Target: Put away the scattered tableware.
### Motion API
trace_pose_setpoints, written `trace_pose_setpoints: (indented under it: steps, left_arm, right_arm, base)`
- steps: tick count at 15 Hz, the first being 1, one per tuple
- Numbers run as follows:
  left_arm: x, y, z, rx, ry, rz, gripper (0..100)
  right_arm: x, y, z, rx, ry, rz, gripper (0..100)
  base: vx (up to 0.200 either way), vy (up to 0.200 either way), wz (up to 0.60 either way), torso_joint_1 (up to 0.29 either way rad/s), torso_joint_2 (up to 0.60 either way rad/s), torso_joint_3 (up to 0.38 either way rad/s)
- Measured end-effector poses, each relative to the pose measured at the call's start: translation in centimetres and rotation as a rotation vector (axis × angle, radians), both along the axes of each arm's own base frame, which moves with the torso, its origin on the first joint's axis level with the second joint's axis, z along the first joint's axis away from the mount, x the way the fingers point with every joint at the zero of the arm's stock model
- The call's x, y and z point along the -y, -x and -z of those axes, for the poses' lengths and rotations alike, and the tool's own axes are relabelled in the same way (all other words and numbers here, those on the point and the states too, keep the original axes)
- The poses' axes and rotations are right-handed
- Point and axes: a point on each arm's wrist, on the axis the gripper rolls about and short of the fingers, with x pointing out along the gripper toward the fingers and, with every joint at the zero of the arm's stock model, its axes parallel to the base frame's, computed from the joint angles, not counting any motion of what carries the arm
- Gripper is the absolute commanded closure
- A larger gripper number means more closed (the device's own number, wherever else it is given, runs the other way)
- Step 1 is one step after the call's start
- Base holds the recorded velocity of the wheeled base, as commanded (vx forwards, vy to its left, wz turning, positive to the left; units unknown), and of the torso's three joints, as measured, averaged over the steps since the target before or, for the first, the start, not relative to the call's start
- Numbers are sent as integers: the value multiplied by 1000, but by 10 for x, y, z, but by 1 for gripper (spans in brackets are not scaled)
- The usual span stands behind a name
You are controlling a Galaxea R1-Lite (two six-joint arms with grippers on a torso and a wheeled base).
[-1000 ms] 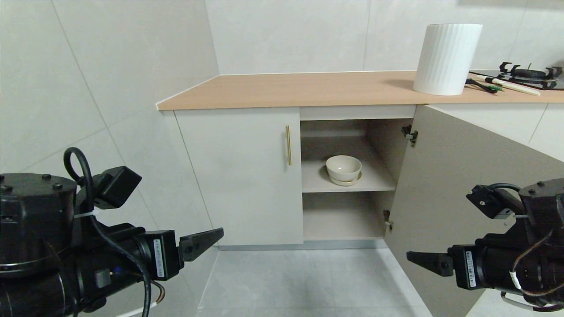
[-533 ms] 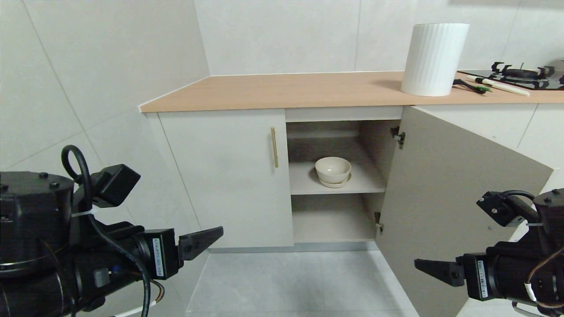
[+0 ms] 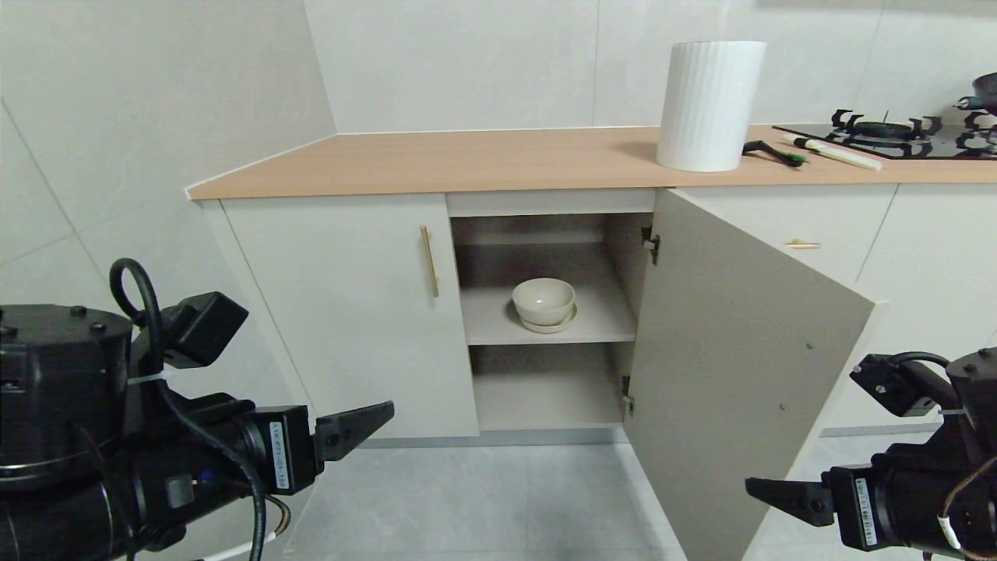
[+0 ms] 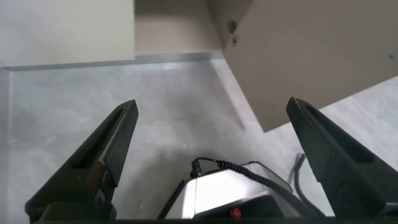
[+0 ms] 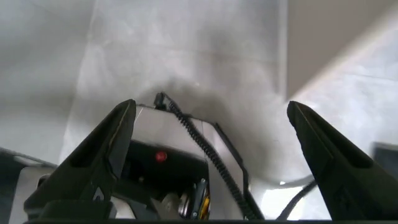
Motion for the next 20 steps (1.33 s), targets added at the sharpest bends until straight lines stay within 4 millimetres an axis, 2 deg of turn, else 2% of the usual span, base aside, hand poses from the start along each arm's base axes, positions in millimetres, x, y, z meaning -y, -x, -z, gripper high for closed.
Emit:
trace_pose_setpoints:
  steps: [6,11,15,20]
  left_arm:
    - [0,0,1,-3,-1,0,0]
    - [0,0,1,-4,-1,2,0]
    - [0,0,1,-4,-1,2,0]
    - [0,0,0,1,2,2,0]
  right_arm:
    - [46,-26,-7,4,80,225,0]
    - [81,-54,-12,40,78,409,0]
    - [90,-83,-5,107,-19,519,0]
    - [90,-105,13,93,-105,579,0]
  base:
    - [0,0,0,0,0,0]
    - [0,0,0,0,0,0]
    - [0,0,0,0,0,0]
    - [0,0,0,0,0,0]
